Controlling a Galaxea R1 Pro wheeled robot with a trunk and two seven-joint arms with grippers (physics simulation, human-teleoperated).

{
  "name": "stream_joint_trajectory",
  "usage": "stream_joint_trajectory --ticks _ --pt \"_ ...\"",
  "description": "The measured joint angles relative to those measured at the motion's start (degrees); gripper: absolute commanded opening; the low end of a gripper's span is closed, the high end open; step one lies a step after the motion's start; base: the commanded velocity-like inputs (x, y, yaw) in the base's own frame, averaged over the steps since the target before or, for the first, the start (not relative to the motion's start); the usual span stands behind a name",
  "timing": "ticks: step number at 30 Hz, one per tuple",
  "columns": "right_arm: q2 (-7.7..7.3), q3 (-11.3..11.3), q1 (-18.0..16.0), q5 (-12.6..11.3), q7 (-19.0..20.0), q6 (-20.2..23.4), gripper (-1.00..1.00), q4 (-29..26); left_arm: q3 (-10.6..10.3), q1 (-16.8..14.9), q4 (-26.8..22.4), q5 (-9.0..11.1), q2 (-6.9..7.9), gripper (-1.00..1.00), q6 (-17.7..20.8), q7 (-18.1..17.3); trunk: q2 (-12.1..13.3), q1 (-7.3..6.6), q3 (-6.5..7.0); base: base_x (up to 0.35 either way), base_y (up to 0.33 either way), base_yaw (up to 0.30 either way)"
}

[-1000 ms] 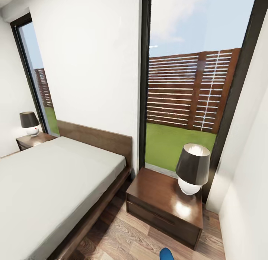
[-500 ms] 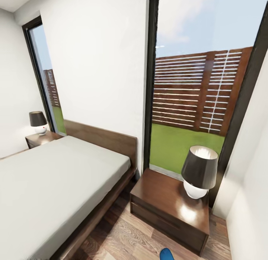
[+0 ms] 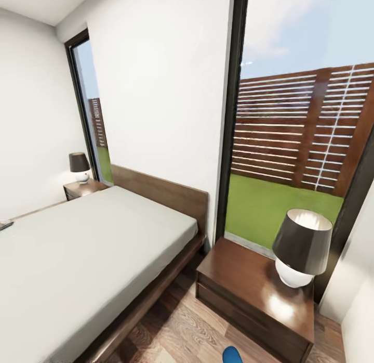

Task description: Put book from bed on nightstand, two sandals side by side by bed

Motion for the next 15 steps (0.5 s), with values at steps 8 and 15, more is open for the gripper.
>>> stream_joint_trajectory --ticks 8,15 --pt "0.00 0.01 0.00 0.00 0.00 0.00 -1.00 0.00 0.00 0.01 0.00 -0.02 0.00 -1.00 0.01 0.00 -0.01 0.00 0.00 0.014 0.000 0.251" --pt "0.00 0.02 0.00 0.00 0.00 0.00 -1.00 0.02 0.00 -0.02 0.00 0.00 0.00 -1.00 -0.03 -0.01 0.00 -0.02 0.00 0.116 -0.003 0.251"
